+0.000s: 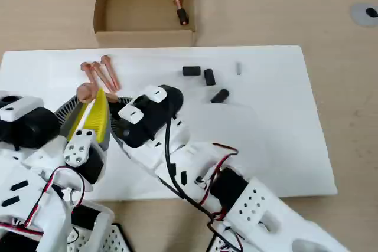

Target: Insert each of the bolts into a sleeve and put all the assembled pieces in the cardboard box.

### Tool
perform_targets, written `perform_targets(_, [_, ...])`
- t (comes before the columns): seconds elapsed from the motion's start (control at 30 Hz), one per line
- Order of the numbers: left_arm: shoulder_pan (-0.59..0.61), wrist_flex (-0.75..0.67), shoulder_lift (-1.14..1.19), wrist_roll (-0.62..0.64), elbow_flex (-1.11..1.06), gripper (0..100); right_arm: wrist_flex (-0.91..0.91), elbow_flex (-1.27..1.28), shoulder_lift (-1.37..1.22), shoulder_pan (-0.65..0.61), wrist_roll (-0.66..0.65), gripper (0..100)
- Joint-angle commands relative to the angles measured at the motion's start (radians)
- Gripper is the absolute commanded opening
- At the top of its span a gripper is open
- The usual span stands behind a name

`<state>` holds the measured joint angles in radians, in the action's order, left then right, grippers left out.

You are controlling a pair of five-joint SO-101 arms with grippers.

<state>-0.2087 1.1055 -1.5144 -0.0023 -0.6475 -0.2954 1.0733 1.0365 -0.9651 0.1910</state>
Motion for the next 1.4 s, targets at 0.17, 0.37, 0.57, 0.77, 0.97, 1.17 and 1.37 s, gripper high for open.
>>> perform_targets(0.17, [0.035, 0.002, 0.015, -0.009, 0.078, 1, 0.025, -0.027, 0.041, 0.015, 0.008, 0.9])
perform_targets(0.37, [0.029, 0.034, 0.021, -0.003, 0.084, 1, 0.025, -0.025, 0.041, 0.015, 0.008, 0.9])
perform_targets(0.57, [0.028, 0.133, 0.147, 0.037, 0.196, 1, 0.025, -0.025, 0.041, 0.015, 0.008, 0.9])
perform_targets(0.77, [0.028, 0.147, 0.214, 0.037, 0.269, 1, 0.025, -0.025, 0.041, 0.015, 0.008, 0.9])
perform_targets(0.97, [0.028, 0.147, 0.217, 0.038, 0.269, 1, 0.028, -0.004, 0.044, 0.015, 0.008, 0.9])
perform_targets(1.17, [0.028, 0.15, 0.217, 0.037, 0.269, 1, 0.029, 0.004, 0.044, 0.015, 0.006, 0.9])
perform_targets(1.37, [0.028, 0.209, 0.22, 0.037, 0.31, 1, 0.029, 0.004, 0.044, 0.015, 0.005, 0.9])
